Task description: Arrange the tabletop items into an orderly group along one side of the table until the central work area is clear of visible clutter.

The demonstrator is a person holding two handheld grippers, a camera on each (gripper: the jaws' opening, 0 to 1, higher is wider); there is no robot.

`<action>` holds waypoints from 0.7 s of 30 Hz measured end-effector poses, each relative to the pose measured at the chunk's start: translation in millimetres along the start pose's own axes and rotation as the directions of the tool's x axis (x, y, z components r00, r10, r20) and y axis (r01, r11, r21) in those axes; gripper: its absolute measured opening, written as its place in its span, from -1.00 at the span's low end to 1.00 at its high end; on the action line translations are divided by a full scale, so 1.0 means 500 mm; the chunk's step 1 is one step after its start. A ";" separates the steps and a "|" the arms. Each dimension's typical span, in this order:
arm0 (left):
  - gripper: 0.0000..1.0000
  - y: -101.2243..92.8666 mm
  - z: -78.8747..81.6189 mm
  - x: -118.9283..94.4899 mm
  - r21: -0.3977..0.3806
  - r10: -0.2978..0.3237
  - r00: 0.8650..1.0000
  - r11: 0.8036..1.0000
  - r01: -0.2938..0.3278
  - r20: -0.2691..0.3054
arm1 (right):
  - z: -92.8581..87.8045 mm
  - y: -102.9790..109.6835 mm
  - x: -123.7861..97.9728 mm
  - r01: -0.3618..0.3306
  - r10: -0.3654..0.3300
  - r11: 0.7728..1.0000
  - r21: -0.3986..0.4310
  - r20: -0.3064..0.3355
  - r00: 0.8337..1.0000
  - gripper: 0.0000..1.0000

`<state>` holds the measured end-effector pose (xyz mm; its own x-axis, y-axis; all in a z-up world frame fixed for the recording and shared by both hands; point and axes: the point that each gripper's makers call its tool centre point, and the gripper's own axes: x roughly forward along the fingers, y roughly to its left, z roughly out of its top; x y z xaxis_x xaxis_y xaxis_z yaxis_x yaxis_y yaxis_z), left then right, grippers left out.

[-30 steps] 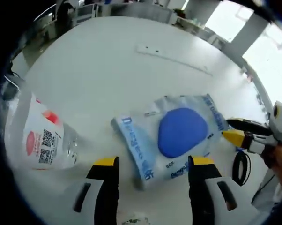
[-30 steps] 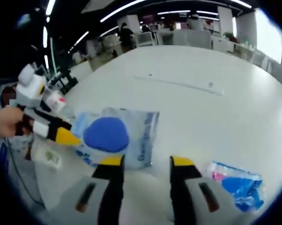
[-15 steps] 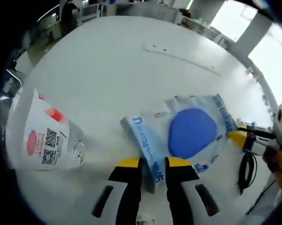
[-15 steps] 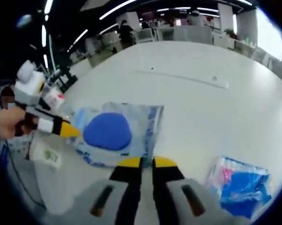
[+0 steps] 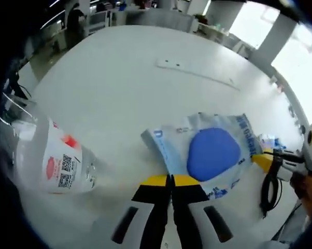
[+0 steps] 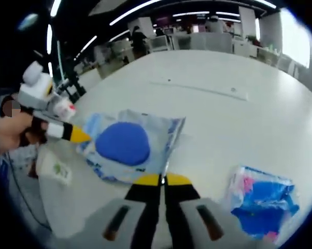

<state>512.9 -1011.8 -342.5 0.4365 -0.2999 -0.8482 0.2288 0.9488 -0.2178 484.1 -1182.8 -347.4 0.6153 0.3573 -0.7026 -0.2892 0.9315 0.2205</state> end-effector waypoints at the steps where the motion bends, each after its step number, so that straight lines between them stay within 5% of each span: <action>1: -1.00 -0.004 0.003 -0.004 0.008 -0.004 1.000 1.000 0.004 0.006 | 0.001 0.000 -0.004 0.003 -0.003 1.000 0.004 0.006 1.000 -1.00; 8: -1.00 -0.030 0.021 -0.016 0.038 -0.033 0.999 0.999 0.032 0.029 | 0.002 -0.009 -0.037 0.036 -0.039 0.998 0.048 0.060 0.997 -1.00; 21: -1.00 -0.081 0.026 -0.014 0.102 -0.083 0.996 0.992 0.079 0.035 | -0.033 -0.037 -0.073 0.061 -0.071 0.989 0.137 0.067 0.995 -1.00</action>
<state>512.0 -1049.5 -321.5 0.4464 -0.3805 -0.8099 0.3496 0.9073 -0.2335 454.7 -1213.9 -337.1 0.6820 0.2942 -0.6696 -0.1477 0.9521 0.2678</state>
